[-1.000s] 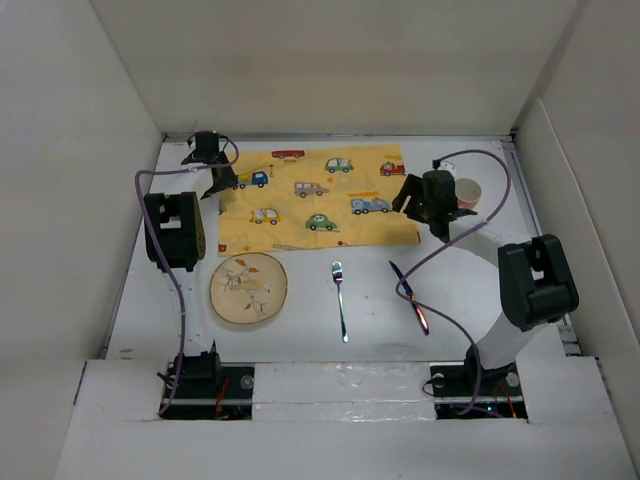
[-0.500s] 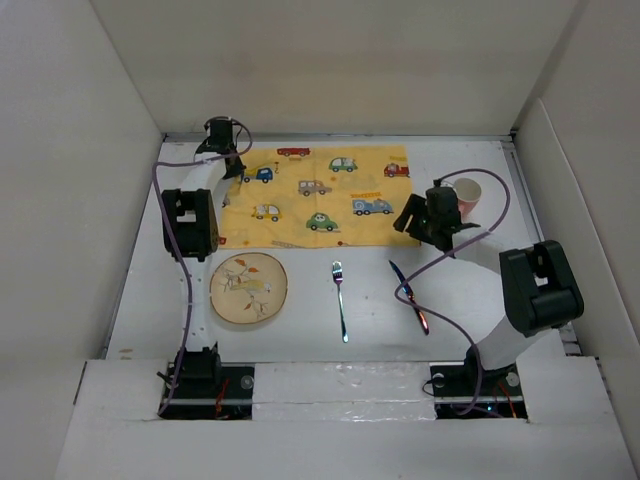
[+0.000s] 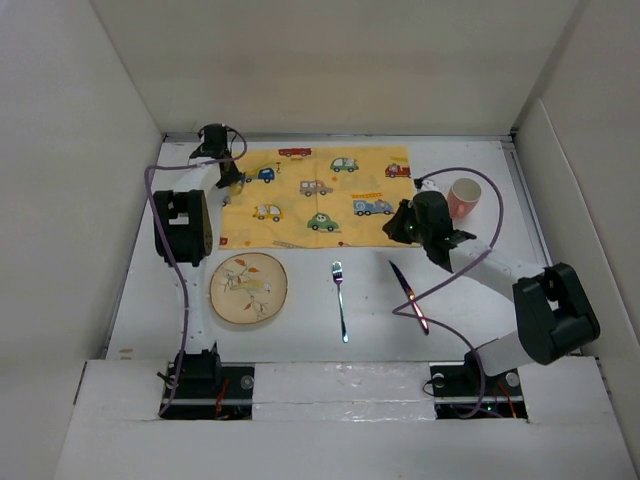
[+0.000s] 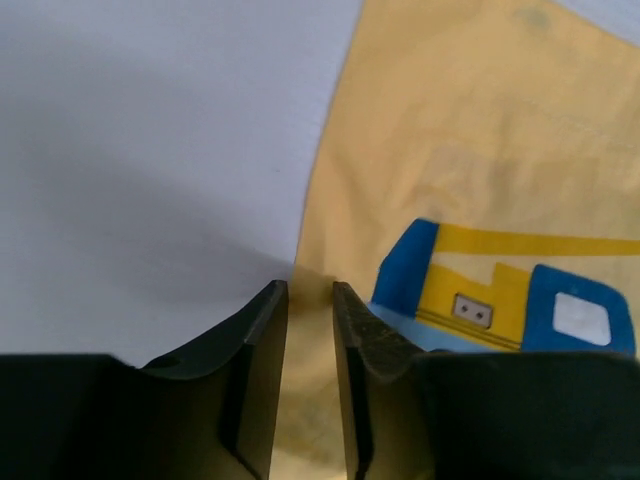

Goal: Set the dinner table for one person

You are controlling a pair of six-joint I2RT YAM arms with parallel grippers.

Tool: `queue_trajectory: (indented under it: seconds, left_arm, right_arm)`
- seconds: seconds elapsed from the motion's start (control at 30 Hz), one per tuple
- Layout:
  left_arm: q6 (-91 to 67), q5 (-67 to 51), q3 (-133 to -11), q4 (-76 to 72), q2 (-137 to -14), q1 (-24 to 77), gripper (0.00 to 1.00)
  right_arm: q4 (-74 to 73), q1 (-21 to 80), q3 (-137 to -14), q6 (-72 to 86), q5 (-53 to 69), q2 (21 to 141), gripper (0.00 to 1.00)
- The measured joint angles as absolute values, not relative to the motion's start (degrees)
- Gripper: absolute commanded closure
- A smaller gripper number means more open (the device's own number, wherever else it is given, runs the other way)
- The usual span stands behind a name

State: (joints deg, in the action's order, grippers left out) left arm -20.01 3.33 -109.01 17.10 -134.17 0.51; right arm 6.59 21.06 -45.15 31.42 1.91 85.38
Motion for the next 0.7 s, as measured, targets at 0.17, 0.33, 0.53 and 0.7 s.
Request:
queue_trajectory:
  seconds: [0.17, 0.33, 0.53, 0.7]
  left_arm:
    - [-20.78, 6.76, -105.8, 18.41, -131.26, -1.06, 0.36]
    - [-21.87, 8.99, -99.9, 17.87, -124.44, -1.63, 0.27]
    - [-24.08, 4.56, -90.67, 14.0, -105.47, 0.32, 0.37]
    - [-26.59, -2.72, -77.34, 6.0, -78.59, 8.12, 0.51]
  right_arm:
    - [7.55, 29.98, -44.58, 30.3, 2.44, 78.19, 0.68]
    - [8.86, 38.26, -44.62, 29.41, 5.67, 76.09, 0.26]
    - [15.2, 47.48, -45.95, 32.03, 12.01, 87.48, 0.21]
    - [17.58, 52.64, -51.13, 34.85, 14.02, 100.18, 0.24]
